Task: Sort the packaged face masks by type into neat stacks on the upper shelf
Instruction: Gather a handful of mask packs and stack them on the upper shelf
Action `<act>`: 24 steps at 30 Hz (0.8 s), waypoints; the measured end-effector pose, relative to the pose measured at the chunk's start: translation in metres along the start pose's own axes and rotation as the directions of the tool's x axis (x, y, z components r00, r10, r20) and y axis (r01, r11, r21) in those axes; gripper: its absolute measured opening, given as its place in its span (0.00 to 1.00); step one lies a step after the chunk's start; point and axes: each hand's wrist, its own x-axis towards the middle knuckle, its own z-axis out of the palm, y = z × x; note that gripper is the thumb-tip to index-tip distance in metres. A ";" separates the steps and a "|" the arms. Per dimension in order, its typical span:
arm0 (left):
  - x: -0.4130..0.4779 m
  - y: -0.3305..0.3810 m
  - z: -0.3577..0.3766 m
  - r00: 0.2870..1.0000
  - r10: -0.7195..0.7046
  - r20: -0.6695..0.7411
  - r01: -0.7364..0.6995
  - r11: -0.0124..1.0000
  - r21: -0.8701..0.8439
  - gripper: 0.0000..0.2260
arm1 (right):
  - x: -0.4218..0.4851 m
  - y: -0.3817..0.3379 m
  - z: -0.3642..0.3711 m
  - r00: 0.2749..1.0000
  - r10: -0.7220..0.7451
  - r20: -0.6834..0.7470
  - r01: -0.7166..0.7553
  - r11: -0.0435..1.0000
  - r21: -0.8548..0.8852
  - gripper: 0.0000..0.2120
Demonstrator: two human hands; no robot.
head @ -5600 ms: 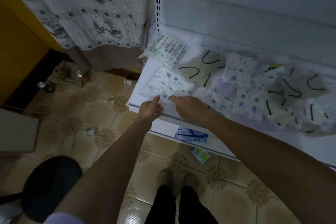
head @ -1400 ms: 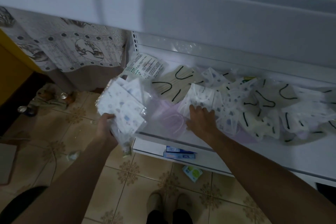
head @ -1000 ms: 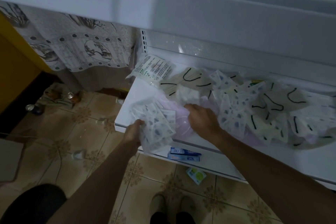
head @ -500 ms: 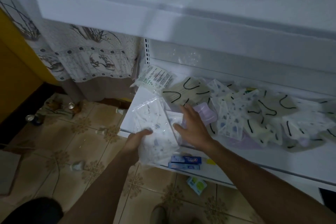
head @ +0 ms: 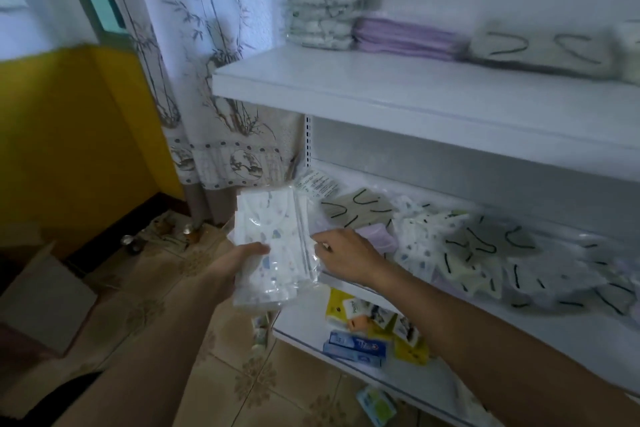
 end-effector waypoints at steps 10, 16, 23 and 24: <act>-0.099 0.105 0.019 0.922 0.376 -0.089 -0.336 0.894 0.295 0.04 | -0.054 -0.064 -0.136 0.898 -0.264 -0.353 0.270 0.962 -0.031 0.09; -0.129 0.206 0.114 0.722 0.647 0.245 -0.667 0.558 0.494 0.08 | -0.060 -0.060 -0.235 0.694 -0.267 -0.668 0.204 0.964 -0.173 0.39; -0.113 0.266 0.188 0.586 0.571 0.575 -0.673 -0.052 0.738 0.20 | -0.073 -0.020 -0.308 0.835 -0.023 -0.550 0.092 0.991 0.097 0.38; -0.110 0.271 0.198 0.578 0.552 0.601 -0.654 -0.127 0.746 0.21 | -0.073 -0.010 -0.313 0.820 0.024 -0.572 0.087 0.982 0.167 0.39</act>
